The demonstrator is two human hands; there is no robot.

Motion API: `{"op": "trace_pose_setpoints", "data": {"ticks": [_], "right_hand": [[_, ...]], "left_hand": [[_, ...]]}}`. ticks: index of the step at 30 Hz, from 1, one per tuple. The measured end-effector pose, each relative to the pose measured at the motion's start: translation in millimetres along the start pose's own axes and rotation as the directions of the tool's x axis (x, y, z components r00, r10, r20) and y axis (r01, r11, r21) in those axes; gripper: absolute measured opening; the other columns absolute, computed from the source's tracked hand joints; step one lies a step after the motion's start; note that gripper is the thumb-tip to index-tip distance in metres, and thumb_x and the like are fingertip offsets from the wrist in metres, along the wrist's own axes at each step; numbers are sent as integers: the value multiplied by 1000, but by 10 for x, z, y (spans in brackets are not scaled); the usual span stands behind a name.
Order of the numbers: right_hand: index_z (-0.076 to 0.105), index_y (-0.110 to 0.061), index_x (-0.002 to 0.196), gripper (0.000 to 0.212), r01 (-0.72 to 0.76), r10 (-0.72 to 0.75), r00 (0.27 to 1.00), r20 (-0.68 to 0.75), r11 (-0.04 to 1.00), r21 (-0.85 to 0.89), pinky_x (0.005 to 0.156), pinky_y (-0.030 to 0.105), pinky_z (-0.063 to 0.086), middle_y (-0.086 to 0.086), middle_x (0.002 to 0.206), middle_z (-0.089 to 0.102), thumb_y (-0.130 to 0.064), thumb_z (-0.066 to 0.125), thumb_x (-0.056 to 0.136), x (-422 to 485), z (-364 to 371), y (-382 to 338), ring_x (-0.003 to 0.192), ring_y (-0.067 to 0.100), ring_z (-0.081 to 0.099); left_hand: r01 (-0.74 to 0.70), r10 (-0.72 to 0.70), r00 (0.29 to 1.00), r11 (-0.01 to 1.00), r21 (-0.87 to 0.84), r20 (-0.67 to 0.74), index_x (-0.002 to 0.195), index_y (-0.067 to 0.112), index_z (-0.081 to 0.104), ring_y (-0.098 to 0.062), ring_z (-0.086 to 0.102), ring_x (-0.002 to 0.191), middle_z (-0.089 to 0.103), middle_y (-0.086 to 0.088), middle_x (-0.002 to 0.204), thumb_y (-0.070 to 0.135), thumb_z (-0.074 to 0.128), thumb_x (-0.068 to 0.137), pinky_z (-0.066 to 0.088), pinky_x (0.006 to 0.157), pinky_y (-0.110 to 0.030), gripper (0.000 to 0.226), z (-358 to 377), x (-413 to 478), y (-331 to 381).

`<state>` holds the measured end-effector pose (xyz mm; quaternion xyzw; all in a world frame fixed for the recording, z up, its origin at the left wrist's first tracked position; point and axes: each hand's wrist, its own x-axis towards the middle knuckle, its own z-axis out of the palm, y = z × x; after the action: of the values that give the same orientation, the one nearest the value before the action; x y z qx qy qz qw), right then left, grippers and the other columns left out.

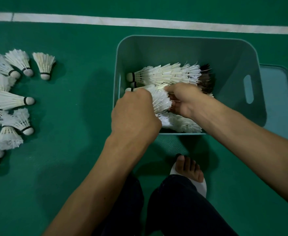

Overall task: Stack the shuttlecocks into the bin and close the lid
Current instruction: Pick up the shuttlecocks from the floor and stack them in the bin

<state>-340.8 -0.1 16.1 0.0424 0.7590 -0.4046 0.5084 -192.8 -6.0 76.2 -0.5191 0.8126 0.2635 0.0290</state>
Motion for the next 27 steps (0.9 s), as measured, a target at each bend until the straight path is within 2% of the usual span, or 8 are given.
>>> {"op": "trace_pose_setpoints", "data": {"ticks": [2,6,12,15,18,20,23,27], "right_hand": [[68,-5,116,23,31,-31,1000,1,999,-40,62,31,52,6,88,64,-9,68,93,10,68,-43,74,22,61],[63,-12,94,11,57,-44,996,76,980,-192,49,24,42,1,71,55,-22,68,95,-69,-27,-149,54,14,47],[72,-3,97,35,280,-287,958,12,927,-250,52,27,54,9,96,77,-37,72,92,-382,-528,-104,57,17,68],[77,-4,88,38,385,-350,923,162,860,-336,56,28,50,3,85,77,-42,78,85,-617,-690,-15,68,14,65],[72,4,79,31,461,-373,885,279,785,-413,54,26,47,10,73,65,-26,82,84,-670,-717,80,68,15,58],[72,-3,71,21,439,-392,899,198,792,-425,52,26,47,10,71,66,-16,80,86,-577,-748,79,67,17,59],[68,-13,70,22,341,-396,916,-62,851,-400,58,32,50,11,77,70,-12,76,90,-439,-811,3,68,22,63],[68,-9,78,15,278,-345,929,-131,888,-367,69,29,48,11,86,73,-11,73,92,-310,-703,-58,75,20,66]], "left_hand": [[0,0,1000,1000,8,-2,93,17,75,-31,68,85,72,-6,92,17,77,74,51,67,-34,19,-5,-5,23],[-17,17,1000,1000,8,10,90,18,74,-32,68,86,72,-6,93,20,79,75,53,68,-36,16,15,-7,15],[-55,60,996,996,-66,70,76,18,72,-26,70,74,72,-2,76,21,80,72,62,69,-41,9,85,16,21],[-81,90,993,991,-108,79,69,20,72,-23,69,72,71,1,73,23,81,74,61,69,-37,11,134,26,65],[-104,119,990,981,-163,80,68,22,72,-19,68,75,67,5,73,24,82,76,59,69,-34,13,156,20,137],[-117,132,989,971,-208,59,76,23,74,-19,69,83,69,5,82,28,85,77,58,74,-34,12,151,6,150],[-101,106,994,972,-211,13,97,18,67,-24,66,89,67,1,93,29,83,79,56,77,-38,26,108,-7,113],[-35,39,997,996,-78,61,126,15,39,-30,56,82,50,1,78,17,78,81,43,68,-38,60,83,71,54]]}}
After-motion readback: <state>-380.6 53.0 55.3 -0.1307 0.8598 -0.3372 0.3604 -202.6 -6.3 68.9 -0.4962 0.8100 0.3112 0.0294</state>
